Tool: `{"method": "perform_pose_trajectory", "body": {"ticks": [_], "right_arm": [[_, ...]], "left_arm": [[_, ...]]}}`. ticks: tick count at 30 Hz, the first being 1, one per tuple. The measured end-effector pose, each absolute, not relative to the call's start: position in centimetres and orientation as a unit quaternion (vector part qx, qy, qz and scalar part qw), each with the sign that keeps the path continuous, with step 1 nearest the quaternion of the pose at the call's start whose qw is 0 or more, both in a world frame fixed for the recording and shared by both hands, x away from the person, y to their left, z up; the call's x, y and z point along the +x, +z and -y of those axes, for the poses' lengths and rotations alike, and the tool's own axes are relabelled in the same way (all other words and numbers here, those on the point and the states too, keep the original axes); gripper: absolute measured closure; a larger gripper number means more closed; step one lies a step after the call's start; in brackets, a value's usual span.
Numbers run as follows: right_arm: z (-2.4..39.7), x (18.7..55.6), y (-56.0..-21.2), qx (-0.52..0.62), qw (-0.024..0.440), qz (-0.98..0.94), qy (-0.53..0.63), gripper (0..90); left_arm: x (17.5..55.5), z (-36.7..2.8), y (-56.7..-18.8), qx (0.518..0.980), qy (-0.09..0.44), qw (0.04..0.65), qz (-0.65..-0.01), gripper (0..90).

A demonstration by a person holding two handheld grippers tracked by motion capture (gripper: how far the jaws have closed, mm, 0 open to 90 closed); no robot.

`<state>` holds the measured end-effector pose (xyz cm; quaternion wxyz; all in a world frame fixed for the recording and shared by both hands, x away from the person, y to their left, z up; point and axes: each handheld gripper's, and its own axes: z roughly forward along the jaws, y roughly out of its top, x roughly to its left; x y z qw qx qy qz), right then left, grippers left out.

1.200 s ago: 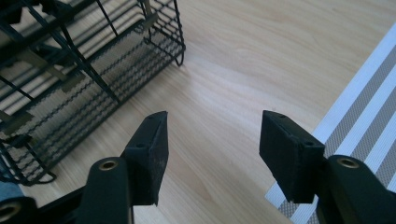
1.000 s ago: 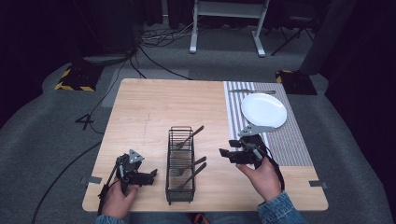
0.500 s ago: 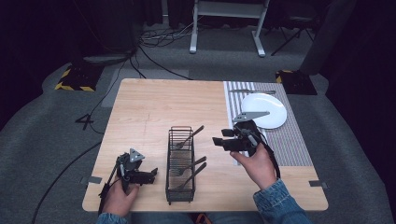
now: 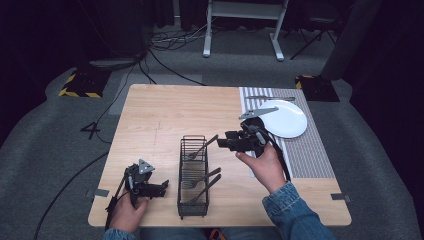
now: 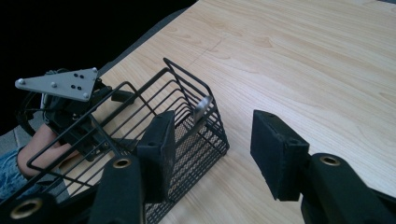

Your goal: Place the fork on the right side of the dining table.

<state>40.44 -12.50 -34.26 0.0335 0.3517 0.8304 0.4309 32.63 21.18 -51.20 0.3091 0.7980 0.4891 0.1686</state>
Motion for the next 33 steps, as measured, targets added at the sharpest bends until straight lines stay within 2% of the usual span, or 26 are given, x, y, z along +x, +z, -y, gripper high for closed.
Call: {"method": "perform_pose_trajectory", "body": {"ticks": [13, 16, 20, 23, 33], "right_arm": [[10.3, 41.5, -34.6, 0.352, 0.029, -0.836, 0.421, 58.6], [10.0, 41.6, -34.7, 0.354, 0.027, -0.837, 0.416, 62.4], [9.6, 41.8, -35.0, 0.354, 0.019, -0.843, 0.404, 75.0], [9.6, 41.8, -34.9, 0.353, 0.017, -0.844, 0.403, 79.7], [9.3, 41.3, -34.0, 0.344, 0.032, -0.844, 0.409, 86.4]], "left_arm": [[32.6, -21.2, -51.2, 0.798, 0.169, 0.309, -0.489, 0.2], [32.6, -21.2, -51.2, 0.798, 0.169, 0.309, -0.489, 0.3], [32.6, -21.2, -51.2, 0.798, 0.169, 0.309, -0.489, 0.3], [32.6, -21.2, -51.2, 0.798, 0.169, 0.309, -0.489, 0.3], [32.6, -21.2, -51.2, 0.798, 0.168, 0.309, -0.489, 0.3]]}}
